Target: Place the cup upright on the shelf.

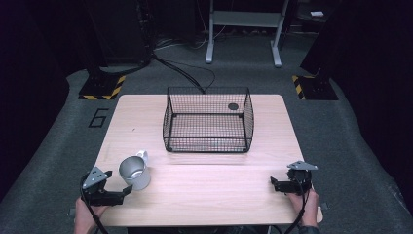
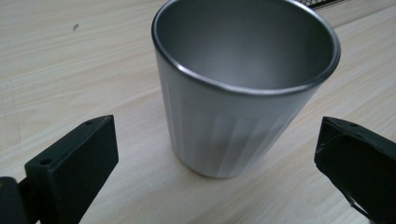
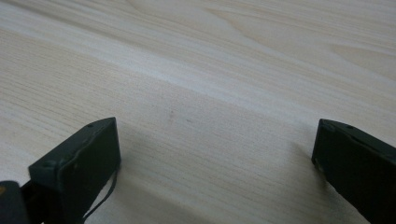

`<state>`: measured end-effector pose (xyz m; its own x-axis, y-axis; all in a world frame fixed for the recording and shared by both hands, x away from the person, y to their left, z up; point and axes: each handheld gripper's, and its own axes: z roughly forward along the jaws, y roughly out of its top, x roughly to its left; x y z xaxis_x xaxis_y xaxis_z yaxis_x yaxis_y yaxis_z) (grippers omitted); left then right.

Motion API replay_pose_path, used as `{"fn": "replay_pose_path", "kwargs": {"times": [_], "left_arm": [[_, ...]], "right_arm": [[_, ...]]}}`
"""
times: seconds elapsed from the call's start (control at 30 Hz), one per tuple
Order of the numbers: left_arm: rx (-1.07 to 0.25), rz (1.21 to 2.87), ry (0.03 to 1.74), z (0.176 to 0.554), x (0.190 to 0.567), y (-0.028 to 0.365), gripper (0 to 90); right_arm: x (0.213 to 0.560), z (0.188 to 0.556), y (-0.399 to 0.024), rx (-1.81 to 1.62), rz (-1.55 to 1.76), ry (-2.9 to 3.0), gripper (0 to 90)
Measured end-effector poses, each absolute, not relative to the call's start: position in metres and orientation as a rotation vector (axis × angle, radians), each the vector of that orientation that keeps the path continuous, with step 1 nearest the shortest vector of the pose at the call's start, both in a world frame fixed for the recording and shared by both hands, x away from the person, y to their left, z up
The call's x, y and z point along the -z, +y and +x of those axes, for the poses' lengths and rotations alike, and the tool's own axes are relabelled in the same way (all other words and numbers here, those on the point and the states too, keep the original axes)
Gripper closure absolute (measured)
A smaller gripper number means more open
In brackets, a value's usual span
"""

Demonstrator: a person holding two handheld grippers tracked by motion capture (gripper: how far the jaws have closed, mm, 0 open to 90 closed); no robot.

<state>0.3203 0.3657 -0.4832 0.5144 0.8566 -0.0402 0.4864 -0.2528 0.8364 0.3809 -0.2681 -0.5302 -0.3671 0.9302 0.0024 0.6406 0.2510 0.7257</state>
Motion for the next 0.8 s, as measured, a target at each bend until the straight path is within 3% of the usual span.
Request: {"fn": "replay_pose_path", "kwargs": {"times": [0.8], "left_arm": [[-0.557,1.95,1.054,0.344,0.472,0.343,0.3]], "right_arm": [[0.53,0.381,-0.268,-0.904,1.43,2.099,0.7]]}}
